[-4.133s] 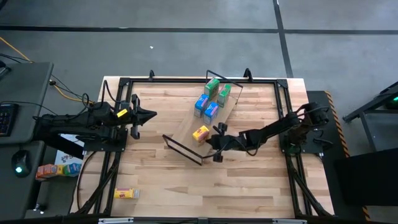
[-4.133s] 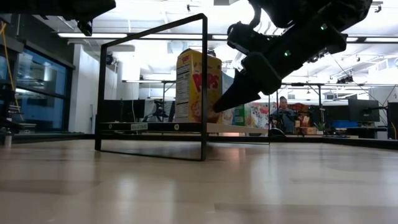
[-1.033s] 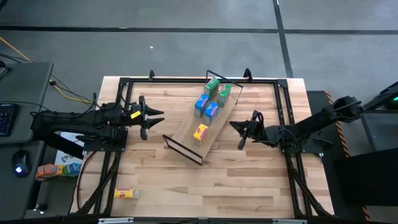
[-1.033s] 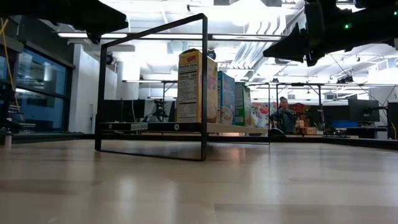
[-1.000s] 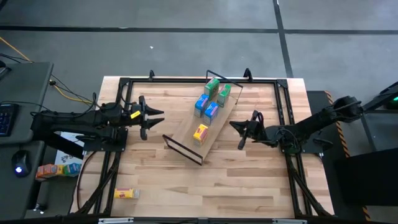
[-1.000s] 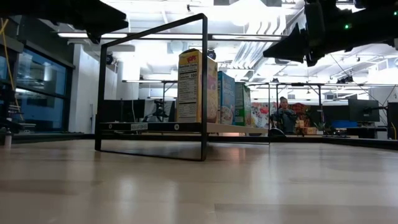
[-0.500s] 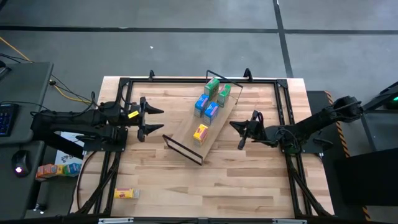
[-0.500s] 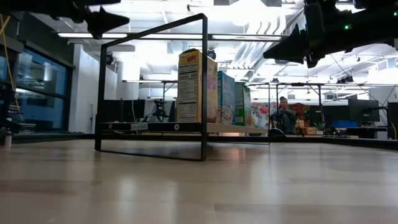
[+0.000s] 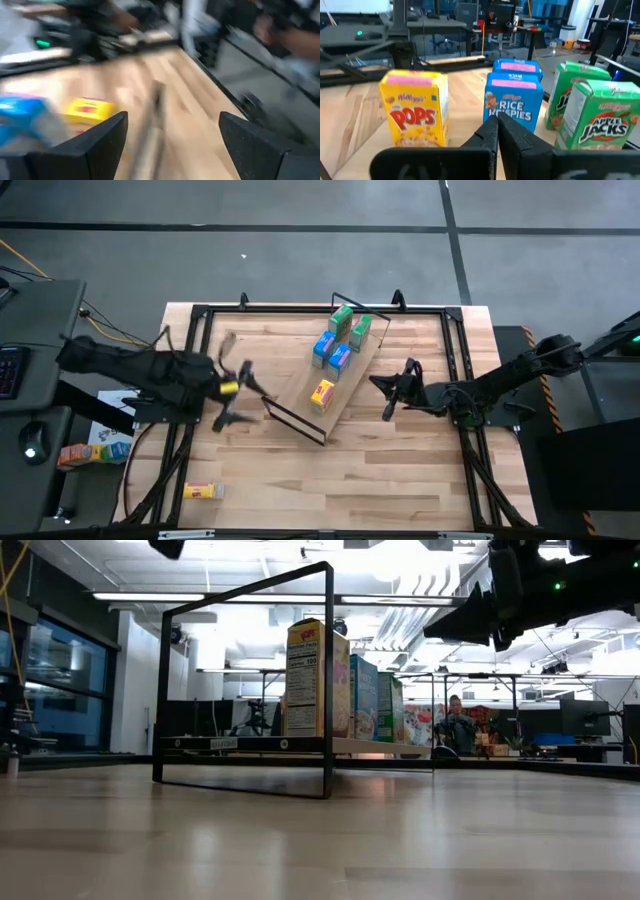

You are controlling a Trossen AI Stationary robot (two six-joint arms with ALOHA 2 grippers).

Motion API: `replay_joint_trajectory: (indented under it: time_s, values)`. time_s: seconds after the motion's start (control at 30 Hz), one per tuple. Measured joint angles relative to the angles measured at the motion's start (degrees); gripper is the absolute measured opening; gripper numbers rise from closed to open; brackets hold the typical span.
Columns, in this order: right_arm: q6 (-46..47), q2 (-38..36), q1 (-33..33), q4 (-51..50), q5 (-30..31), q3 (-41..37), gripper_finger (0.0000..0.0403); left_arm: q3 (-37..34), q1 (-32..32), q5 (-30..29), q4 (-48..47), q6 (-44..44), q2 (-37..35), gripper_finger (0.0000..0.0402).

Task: Stack cereal on shelf
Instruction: Put the yellow cereal box aligned with the other yellow cereal box on the shelf

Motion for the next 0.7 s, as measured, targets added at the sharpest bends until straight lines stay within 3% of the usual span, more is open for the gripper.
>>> replay_joint_trajectory:
  time_s: [0.2,0.4,0.7]
  values:
    - [2.28,0.00,0.00,-4.59,0.12,0.00,0.0000,4.38,-12.03,1.38,-9.15,-2.26,5.72,0.0305]
    - [3.37,0.00,0.00,-5.89,0.20,0.00,0.0000,5.97,-22.89,0.43,-11.55,-8.63,7.57,0.0305]
    - [3.37,0.00,0.00,-6.15,0.22,0.00,0.0000,6.04,-41.64,-10.24,-9.76,-24.70,12.68,0.0305]
